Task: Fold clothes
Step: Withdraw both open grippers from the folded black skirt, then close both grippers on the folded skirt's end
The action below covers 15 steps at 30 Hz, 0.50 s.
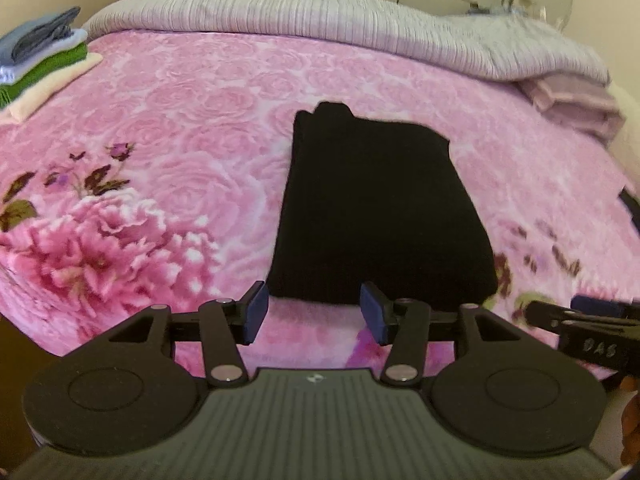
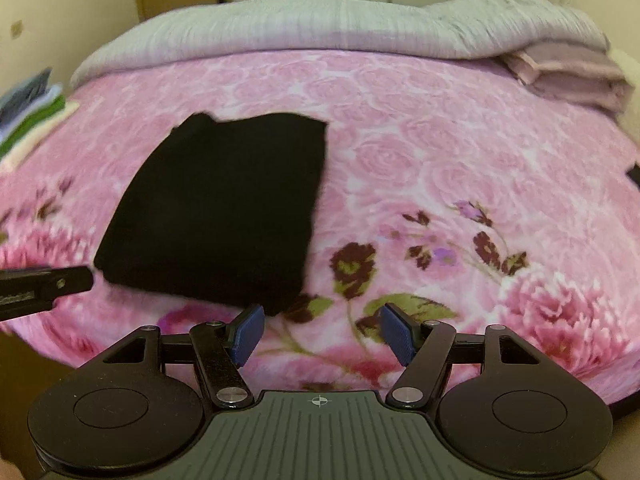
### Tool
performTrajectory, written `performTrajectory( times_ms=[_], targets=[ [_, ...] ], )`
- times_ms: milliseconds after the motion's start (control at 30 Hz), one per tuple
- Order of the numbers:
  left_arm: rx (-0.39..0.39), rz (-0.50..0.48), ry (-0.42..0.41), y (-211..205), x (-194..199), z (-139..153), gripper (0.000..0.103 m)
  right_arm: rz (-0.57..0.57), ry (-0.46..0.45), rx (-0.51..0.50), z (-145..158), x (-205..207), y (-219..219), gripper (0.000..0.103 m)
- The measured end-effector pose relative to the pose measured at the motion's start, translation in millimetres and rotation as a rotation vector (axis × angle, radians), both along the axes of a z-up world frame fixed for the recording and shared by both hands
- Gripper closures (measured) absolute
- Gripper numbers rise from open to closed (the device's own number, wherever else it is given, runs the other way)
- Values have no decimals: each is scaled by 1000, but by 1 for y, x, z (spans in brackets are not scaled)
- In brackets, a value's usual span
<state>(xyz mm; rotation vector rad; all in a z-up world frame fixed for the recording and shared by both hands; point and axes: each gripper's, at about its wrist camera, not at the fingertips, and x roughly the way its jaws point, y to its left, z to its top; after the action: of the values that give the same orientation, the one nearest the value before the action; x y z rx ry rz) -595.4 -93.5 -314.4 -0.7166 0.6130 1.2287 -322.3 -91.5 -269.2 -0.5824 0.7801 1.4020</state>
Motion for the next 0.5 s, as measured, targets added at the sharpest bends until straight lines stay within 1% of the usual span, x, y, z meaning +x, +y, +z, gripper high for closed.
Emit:
performTrajectory(
  times_ms=[67,167,200,233,267,367,467,500],
  targets=[
    [-1,21,-43,7,-13,-1,56,-63,60,56,2,21,-2,35],
    [-32,57,-122,21,-34,-6,56,-151,181,205,11,56,-10,35],
    [-38,69,-135,25,-39,-7,56,-174,215,251,14,68,-13,35],
    [-42,80,-145,28,-43,-8,56,-188,226,270,15,77,-11,35],
    [-40,85,-144,31,-44,-9,56,-198,228,278,16,84,-7,35],
    [-34,76,-138,36,-41,-10,56,-259,184,237,14,103,12,35],
    [-31,57,-138,40,-35,-11,56,-299,217,209,12,118,33,35],
    [-30,51,-138,41,-32,-11,56,-287,220,211,12,121,40,35]
  ],
)
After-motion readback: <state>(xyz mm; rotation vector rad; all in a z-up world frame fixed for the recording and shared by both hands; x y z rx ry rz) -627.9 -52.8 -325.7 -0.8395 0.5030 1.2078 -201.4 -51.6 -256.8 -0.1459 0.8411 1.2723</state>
